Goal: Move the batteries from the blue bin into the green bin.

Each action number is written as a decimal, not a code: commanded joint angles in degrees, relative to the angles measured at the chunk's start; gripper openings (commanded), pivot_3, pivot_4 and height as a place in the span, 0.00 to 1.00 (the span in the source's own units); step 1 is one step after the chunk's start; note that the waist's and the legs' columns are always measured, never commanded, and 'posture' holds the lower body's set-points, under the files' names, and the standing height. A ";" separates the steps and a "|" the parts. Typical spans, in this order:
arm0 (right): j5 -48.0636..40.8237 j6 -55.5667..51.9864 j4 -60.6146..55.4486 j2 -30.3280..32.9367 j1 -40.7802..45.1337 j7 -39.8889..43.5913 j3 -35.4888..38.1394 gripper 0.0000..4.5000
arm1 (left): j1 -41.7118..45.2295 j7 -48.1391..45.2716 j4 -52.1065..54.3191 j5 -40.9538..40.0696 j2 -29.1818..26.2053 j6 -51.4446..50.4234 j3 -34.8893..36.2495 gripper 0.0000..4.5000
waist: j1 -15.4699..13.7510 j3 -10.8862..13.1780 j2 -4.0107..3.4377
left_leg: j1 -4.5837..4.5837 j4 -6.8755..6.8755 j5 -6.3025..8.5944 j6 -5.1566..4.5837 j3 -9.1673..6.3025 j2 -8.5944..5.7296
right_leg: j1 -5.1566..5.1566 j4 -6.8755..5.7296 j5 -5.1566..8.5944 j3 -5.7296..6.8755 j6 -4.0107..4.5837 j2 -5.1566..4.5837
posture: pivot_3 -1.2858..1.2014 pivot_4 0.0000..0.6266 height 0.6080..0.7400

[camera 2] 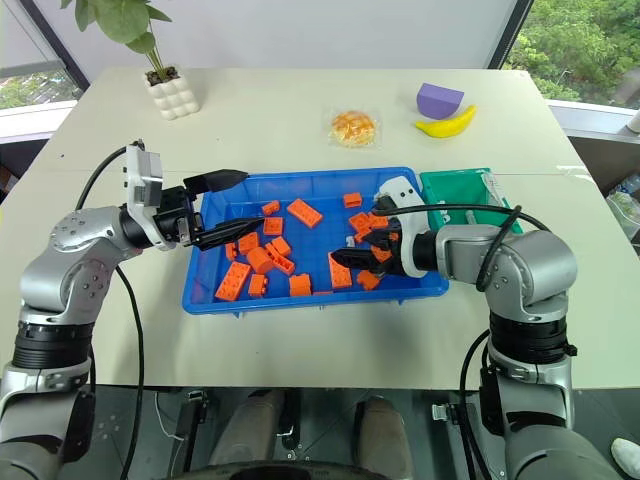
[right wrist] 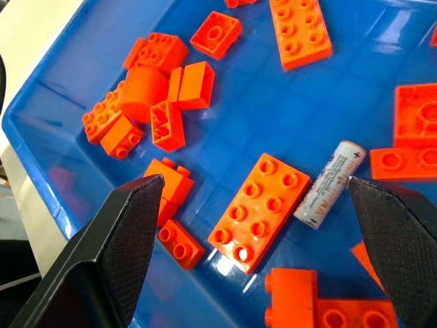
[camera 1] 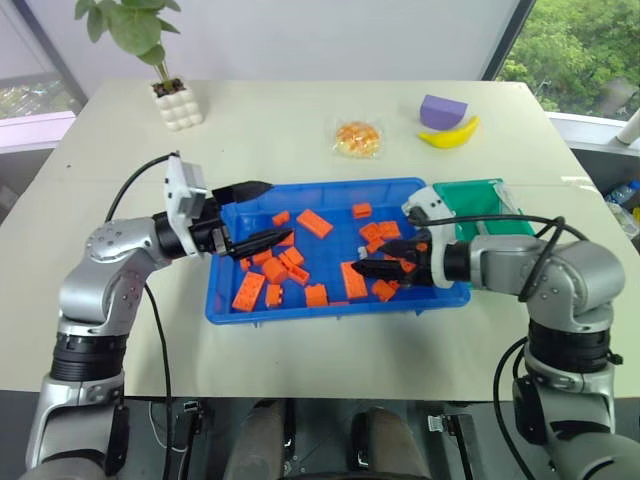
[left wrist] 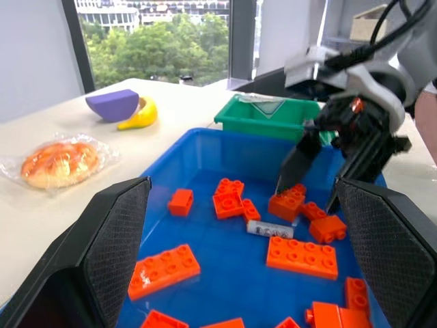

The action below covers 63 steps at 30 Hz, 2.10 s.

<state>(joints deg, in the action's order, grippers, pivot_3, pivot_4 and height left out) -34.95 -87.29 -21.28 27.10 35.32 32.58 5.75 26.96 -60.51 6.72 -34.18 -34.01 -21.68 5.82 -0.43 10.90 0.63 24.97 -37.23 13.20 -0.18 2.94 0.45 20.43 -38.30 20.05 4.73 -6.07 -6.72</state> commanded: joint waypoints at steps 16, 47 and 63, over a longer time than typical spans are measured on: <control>7.43 14.31 12.70 -1.35 1.64 -4.24 -10.49 0.98 | -5.73 7.80 7.09 0.60 1.90 2.24 1.55 1.00 | 0.23 -0.01 0.00 | 0.00 0.00 0.00 0.00 0.01 0.02 | 0.01 -0.01 0.00 -0.01 0.00 0.01 | 0.52 0.24 1.00; 13.38 24.93 10.97 5.67 3.96 1.77 -15.45 0.00 | -7.30 11.55 8.60 0.33 2.88 3.16 1.74 1.00 | 0.10 -0.04 0.04 | -0.01 0.00 0.00 0.00 0.00 0.01 | 0.00 0.00 0.00 0.00 0.00 0.00 | 0.52 0.24 1.00; 11.80 26.41 5.48 19.48 7.91 17.28 -19.05 0.75 | -7.26 10.86 7.61 0.38 2.65 3.16 1.55 1.00 | -0.09 -0.03 0.02 | -0.01 0.01 0.02 -0.03 0.01 0.01 | -0.02 0.09 0.00 0.00 0.00 -0.04 | 0.52 0.24 1.00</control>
<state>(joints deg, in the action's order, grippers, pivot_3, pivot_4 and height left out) -22.79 -61.94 -13.55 46.04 43.07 48.89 -13.32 18.79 -49.57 13.61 -33.46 -31.14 -19.43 6.18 -0.52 10.87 0.65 24.96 -37.21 13.21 -0.20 2.95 0.47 20.41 -38.21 20.05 4.73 -6.07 -6.76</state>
